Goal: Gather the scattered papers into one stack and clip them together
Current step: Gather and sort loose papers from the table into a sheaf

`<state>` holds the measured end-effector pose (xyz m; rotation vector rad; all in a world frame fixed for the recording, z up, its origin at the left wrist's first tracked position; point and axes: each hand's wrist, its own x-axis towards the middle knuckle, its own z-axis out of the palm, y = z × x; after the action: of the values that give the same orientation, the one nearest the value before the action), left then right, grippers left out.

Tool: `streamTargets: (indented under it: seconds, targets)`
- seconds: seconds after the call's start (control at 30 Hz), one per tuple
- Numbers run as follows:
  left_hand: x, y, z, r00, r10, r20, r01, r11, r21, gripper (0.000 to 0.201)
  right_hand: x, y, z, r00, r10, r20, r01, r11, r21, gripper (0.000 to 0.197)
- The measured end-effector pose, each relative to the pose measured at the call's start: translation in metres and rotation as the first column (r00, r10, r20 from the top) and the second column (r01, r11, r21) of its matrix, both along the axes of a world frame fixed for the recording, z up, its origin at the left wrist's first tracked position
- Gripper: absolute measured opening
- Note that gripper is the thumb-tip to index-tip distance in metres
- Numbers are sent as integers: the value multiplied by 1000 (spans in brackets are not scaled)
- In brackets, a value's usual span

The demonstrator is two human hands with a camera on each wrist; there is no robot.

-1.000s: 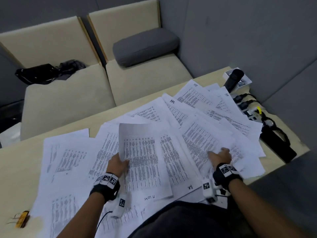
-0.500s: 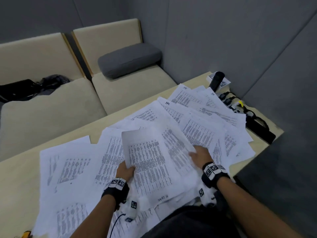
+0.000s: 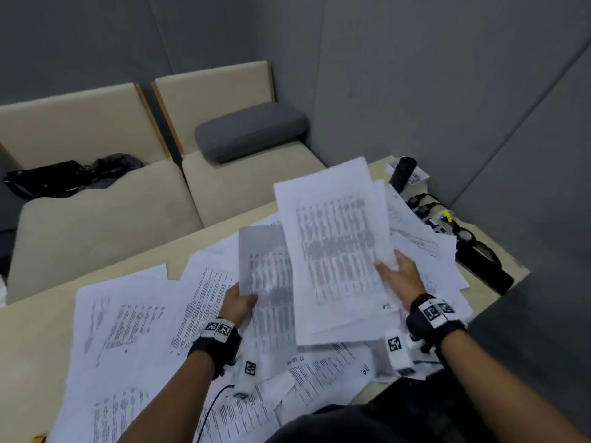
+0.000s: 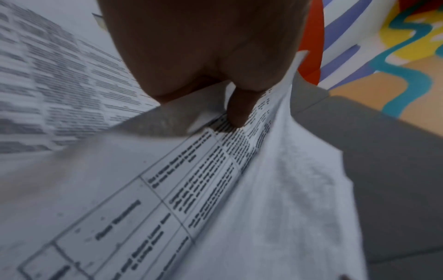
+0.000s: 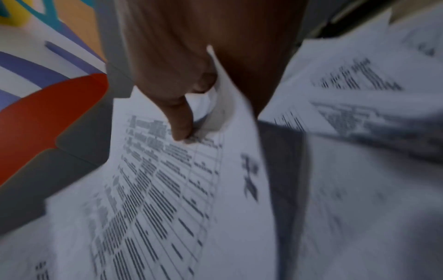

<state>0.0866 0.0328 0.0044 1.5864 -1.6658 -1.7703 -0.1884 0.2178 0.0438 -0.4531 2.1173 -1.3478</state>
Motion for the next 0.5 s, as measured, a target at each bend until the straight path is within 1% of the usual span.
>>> streamTargets:
  seconds: [0.07, 0.13, 0.2, 0.23, 0.27, 0.33, 0.37, 0.4, 0.43, 0.47, 0.5]
  targets:
    - [-15, 2, 9, 997, 24, -78, -24, 1000, -2, 8, 13, -6, -16, 978, 87, 187, -92, 996, 18, 17]
    - [-27, 6, 17, 991, 54, -120, -53, 998, 15, 13, 23, -13, -25, 914, 135, 383, -139, 990, -17, 19]
    - [-37, 12, 27, 987, 61, -147, -57, 998, 26, 17, 26, -22, -27, 869, 174, 464, -170, 984, -50, 22]
    - [-41, 16, 31, 986, 60, -155, -55, 998, 33, 17, 26, -27, -29, 870, 178, 460, -174, 983, -51, 26]
    - [-44, 18, 32, 985, 67, -161, -61, 997, 43, 18, 25, -31, -31, 876, 186, 445, -178, 982, -62, 36]
    - [-47, 21, 27, 980, 104, -170, -89, 992, 93, 19, 16, -38, -53, 867, 216, 449, -210, 976, -65, 77]
    - [-48, 22, 25, 982, 108, -153, -93, 990, 102, 18, 14, -41, -61, 858, 237, 455, -234, 970, -65, 87]
    - [-48, 24, 23, 985, 107, -138, -92, 990, 110, 21, 12, -43, -70, 853, 256, 455, -257, 964, -60, 86]
    - [-46, 27, 24, 988, 86, -125, -73, 992, 104, 34, 14, -45, -71, 848, 267, 458, -277, 960, -46, 74]
    - [-45, 29, 19, 984, 81, -156, -61, 990, 128, 50, 19, -46, -65, 845, 269, 463, -282, 958, -43, 60]
    - [-44, 32, 17, 977, 74, -201, -41, 986, 163, 64, 22, -46, -60, 841, 263, 472, -274, 960, -46, 53]
